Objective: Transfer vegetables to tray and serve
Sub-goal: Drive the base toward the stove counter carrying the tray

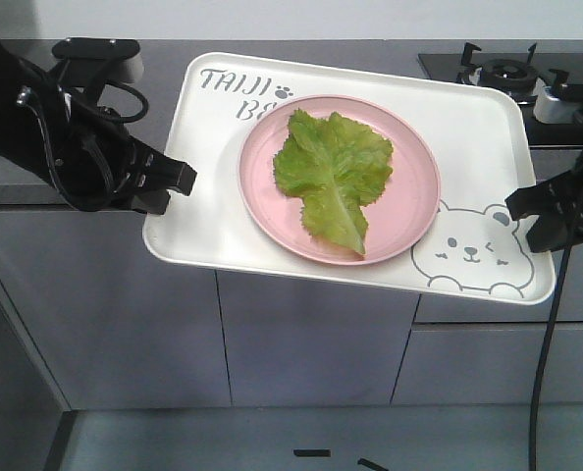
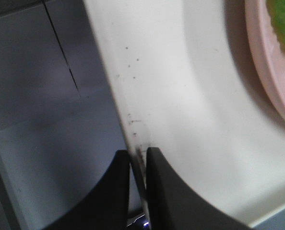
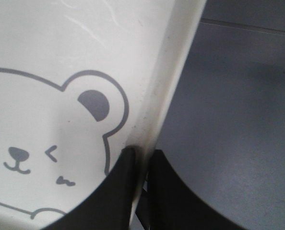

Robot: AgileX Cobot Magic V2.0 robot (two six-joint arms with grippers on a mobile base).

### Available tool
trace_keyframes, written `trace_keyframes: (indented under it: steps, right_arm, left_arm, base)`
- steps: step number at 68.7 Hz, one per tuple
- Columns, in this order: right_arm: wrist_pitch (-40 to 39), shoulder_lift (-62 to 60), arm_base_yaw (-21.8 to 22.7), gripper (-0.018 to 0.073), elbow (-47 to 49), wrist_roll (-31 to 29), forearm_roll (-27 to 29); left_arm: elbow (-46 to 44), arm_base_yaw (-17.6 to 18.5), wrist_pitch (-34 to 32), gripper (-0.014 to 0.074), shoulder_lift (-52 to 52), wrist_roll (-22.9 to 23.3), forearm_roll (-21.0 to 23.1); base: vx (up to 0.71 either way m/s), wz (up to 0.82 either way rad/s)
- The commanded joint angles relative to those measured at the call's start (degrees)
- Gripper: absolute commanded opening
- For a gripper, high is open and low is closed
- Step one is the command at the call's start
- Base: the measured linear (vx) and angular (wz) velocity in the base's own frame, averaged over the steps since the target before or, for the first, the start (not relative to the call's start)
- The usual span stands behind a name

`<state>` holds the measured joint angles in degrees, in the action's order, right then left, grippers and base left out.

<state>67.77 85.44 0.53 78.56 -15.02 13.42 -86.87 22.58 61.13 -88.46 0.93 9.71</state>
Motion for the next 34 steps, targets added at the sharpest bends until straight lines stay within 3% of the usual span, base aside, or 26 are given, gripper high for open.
trace_keyframes:
  steps: [1, 34]
  right_arm:
    - [-0.93, -2.48, -1.02, 0.0004, 1.66, -2.99, 8.50]
    - [-0.93, -2.48, -1.02, 0.0004, 1.66, -2.99, 8.50]
  left_arm:
    - [-1.99, 1.75, -5.89, -0.0006, 2.52, -1.58, 9.27]
    - [-1.99, 1.75, -5.89, -0.0006, 2.52, -1.58, 9.27]
  base:
    - [0.08, -0.09]
    - [0.09, -0.03]
